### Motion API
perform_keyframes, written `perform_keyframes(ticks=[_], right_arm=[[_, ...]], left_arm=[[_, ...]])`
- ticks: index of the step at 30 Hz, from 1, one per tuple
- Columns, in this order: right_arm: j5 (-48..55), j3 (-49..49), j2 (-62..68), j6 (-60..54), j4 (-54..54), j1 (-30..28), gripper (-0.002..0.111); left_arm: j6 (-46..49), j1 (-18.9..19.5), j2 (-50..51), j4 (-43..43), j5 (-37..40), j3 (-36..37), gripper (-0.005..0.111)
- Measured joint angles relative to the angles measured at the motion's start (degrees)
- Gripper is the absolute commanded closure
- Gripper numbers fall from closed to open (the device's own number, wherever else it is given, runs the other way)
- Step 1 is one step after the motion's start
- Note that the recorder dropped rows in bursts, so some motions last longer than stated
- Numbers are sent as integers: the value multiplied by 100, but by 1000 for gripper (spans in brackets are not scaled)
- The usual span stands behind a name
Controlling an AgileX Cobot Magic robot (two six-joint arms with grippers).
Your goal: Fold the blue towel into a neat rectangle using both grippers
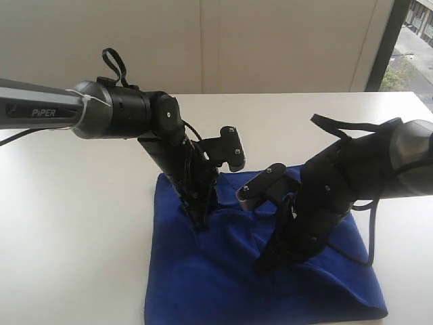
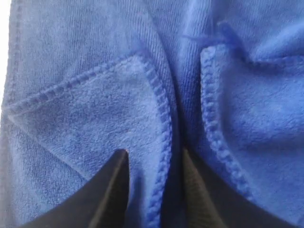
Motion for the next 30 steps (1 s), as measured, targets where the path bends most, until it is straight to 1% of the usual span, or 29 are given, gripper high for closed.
perform_keyframes(ticks=[2,5,7,9,15,22,23,25,27,30], right_arm=[[0,0,0,0,0,0,108],[0,0,0,10,0,0,108],[0,0,0,10,0,0,108],[0,0,0,10,0,0,108],[0,0,0,10,0,0,108],[0,0,0,10,0,0,108],[0,0,0,10,0,0,108],[0,0,0,10,0,0,108],[0,0,0,10,0,0,108],[0,0,0,24,0,0,108]], left_arm=[[0,0,13,77,-65,0,71],[0,0,13,97,-139,0,84],[0,0,13,97,-142,0,89],[-35,0,13,97,-142,0,89],[-498,-23,13,97,-172,0,81],[-1393,-34,13,97,-210,0,82],[-1518,-34,13,97,-210,0,82],[-1714,-34,13,97,-210,0,87],[-1774,-34,1,97,-210,0,95],[-1794,-34,-97,109,-242,0,99]])
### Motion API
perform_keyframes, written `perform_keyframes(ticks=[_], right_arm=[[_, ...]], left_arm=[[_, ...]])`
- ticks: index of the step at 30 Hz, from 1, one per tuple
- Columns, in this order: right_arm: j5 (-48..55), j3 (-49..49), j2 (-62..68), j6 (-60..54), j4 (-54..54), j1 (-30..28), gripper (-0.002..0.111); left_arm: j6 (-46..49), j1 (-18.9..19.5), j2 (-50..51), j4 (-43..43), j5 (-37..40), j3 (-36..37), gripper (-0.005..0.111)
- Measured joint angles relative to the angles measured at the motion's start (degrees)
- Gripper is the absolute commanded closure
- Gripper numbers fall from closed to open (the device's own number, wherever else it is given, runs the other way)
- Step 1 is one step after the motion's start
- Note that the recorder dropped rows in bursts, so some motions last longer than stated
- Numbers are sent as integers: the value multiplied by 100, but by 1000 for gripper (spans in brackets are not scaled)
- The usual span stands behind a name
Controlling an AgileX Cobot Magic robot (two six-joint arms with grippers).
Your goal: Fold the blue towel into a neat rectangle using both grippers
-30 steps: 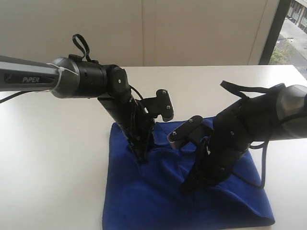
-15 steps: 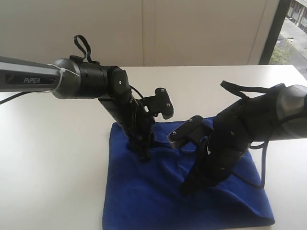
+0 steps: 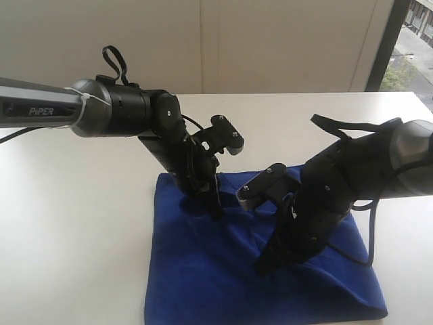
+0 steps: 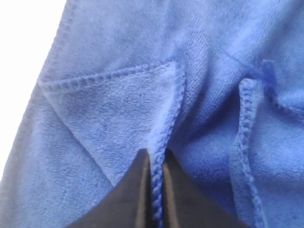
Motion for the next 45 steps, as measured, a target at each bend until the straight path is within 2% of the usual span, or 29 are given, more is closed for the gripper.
perform_keyframes(ticks=[4,8,11,14,22,28,36,45], right_arm=[[0,0,0,0,0,0,108],[0,0,0,0,0,0,108],[0,0,0,0,0,0,108],[0,0,0,0,0,0,108],[0,0,0,0,0,0,108],[0,0,0,0,0,0,108],[0,0,0,0,0,0,108],[0,0,0,0,0,0,108]], left_arm=[[0,69,-168,0,-9,0,96],[0,113,-181,0,205,0,83],[-14,113,-181,0,243,0,65],[-24,113,-181,0,231,0,58],[182,69,-133,-24,-451,0,59],[233,40,27,-34,-555,0,74],[363,-63,-11,-34,-591,0,65],[632,-199,-16,-24,-663,0,72]])
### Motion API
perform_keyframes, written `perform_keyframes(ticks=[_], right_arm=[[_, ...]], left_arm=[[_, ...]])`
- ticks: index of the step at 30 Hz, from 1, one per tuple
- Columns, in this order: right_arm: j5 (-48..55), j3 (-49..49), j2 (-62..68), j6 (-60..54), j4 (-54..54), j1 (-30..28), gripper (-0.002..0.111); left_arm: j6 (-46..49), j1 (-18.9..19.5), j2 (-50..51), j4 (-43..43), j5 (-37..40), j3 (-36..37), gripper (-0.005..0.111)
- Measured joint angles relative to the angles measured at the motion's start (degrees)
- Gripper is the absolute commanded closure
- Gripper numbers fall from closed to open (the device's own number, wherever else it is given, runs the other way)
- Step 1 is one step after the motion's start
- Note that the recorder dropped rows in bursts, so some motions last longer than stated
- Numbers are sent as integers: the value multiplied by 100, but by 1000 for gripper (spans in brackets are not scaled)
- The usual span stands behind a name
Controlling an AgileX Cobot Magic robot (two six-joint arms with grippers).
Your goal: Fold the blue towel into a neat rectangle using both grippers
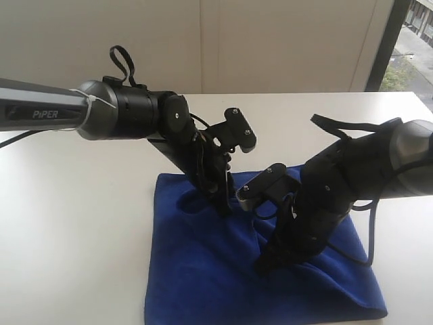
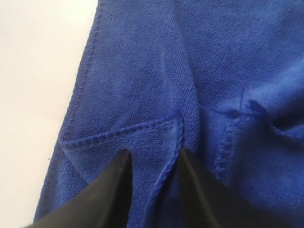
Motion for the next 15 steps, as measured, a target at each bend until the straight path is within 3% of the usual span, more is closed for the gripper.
perform_keyframes(ticks=[9,15], right_arm=[[0,0,0,0,0,0,108],[0,0,0,0,0,0,108]], left_arm=[[13,0,48,403,-129,0,75],[2,0,48,424,-240,0,95]])
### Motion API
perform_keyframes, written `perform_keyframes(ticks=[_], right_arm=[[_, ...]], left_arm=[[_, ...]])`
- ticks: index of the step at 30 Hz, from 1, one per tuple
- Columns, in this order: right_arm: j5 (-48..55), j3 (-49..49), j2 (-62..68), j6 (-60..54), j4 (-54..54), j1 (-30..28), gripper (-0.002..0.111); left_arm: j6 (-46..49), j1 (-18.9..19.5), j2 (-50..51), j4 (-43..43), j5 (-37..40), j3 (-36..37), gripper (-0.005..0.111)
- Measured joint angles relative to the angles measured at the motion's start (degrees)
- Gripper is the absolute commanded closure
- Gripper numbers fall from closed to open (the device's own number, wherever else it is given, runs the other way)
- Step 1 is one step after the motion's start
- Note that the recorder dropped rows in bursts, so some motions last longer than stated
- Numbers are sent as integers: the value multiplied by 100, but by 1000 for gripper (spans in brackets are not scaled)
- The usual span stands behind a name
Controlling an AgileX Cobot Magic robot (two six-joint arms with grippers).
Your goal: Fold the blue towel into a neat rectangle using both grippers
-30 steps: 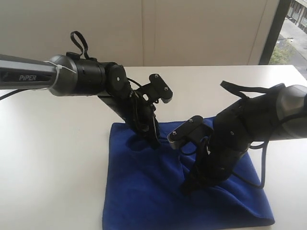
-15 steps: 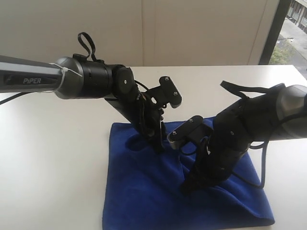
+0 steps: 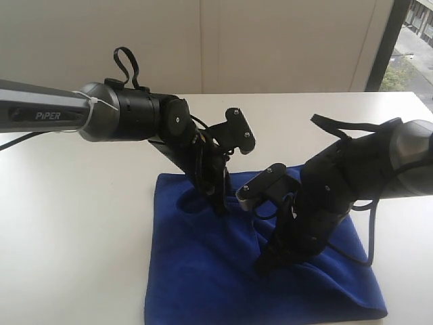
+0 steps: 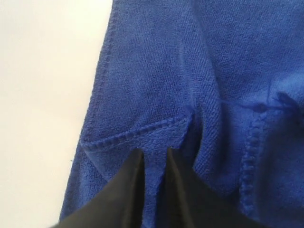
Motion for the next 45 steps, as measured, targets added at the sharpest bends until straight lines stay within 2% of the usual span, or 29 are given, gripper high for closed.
perform_keyframes(ticks=[4,17,27,45], right_arm=[[0,0,0,0,0,0,108],[0,0,0,0,0,0,108],[0,0,0,0,0,0,108],[0,0,0,0,0,0,108]], left_arm=[[0,0,0,4,0,0,107],[-96,45,0,38,211,0,107],[-380,455,-42,164,553,0,107],[-703,907,-245,301,979,0,107]])
